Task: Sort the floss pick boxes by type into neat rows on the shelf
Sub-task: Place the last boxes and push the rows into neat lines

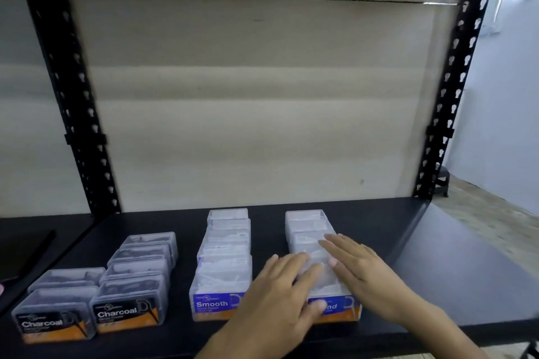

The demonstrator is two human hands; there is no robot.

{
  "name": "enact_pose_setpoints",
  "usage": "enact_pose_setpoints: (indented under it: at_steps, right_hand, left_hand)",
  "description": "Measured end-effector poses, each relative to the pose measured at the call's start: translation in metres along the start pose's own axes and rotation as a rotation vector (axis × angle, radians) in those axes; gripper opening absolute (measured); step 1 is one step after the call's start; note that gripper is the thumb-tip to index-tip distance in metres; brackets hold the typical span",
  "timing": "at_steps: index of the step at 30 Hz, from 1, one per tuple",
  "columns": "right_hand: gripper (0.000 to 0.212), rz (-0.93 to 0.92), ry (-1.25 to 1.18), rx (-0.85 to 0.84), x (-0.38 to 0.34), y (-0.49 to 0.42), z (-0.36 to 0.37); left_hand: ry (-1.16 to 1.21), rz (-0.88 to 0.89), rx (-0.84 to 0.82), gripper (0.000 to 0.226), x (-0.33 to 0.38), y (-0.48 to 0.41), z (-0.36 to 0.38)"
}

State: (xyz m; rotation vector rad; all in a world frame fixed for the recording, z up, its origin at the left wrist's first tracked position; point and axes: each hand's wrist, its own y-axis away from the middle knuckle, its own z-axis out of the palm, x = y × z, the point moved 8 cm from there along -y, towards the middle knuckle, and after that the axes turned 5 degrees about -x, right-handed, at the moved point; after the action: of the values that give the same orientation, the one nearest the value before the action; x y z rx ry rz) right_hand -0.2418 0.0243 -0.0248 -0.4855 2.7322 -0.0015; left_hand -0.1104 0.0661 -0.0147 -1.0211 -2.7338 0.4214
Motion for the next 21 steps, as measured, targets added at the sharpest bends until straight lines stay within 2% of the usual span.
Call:
enact_pose_setpoints:
  at_steps: [2, 6, 7, 8, 11, 13, 16, 19, 21]
  right_hand:
    - [0.107, 0.015, -0.041, -0.054, 0.005, -0.001, 0.005]
    - [0.053, 0.039, -0.099, -0.094, 0.008, -0.01, 0.002]
    - [0.048, 0.051, -0.104, -0.111, 0.008, -0.012, 0.002]
    - [0.05, 0.052, -0.101, -0.134, 0.007, -0.015, 0.002]
    - [0.082, 0.009, -0.081, -0.167, 0.0, -0.025, 0.003]
    - [0.079, 0.009, -0.053, -0.199, -0.001, -0.031, 0.007]
    - [0.094, -0.003, -0.011, -0.232, -0.003, -0.035, 0.009]
    - [0.086, 0.001, -0.022, -0.237, 0.0, -0.034, 0.01]
    - [0.094, -0.016, -0.023, -0.233, -0.001, -0.032, 0.01]
  left_hand:
    - [0.015, -0.049, -0.095, 0.064, 0.005, -0.008, 0.013]
    - [-0.08, -0.098, -0.169, 0.069, 0.014, -0.017, 0.027]
    - [-0.084, -0.102, -0.176, 0.07, 0.014, -0.018, 0.031]
    - [-0.085, -0.097, -0.182, 0.068, 0.016, -0.02, 0.032]
    - [-0.11, -0.085, -0.197, 0.061, 0.018, -0.021, 0.033]
    - [-0.112, -0.07, -0.211, 0.059, 0.018, -0.02, 0.033]
    - [-0.117, -0.061, -0.214, 0.059, 0.017, -0.019, 0.033]
    - [-0.132, -0.086, -0.231, 0.058, 0.011, -0.013, 0.031]
    - [-0.14, -0.082, -0.247, 0.057, 0.006, -0.006, 0.031]
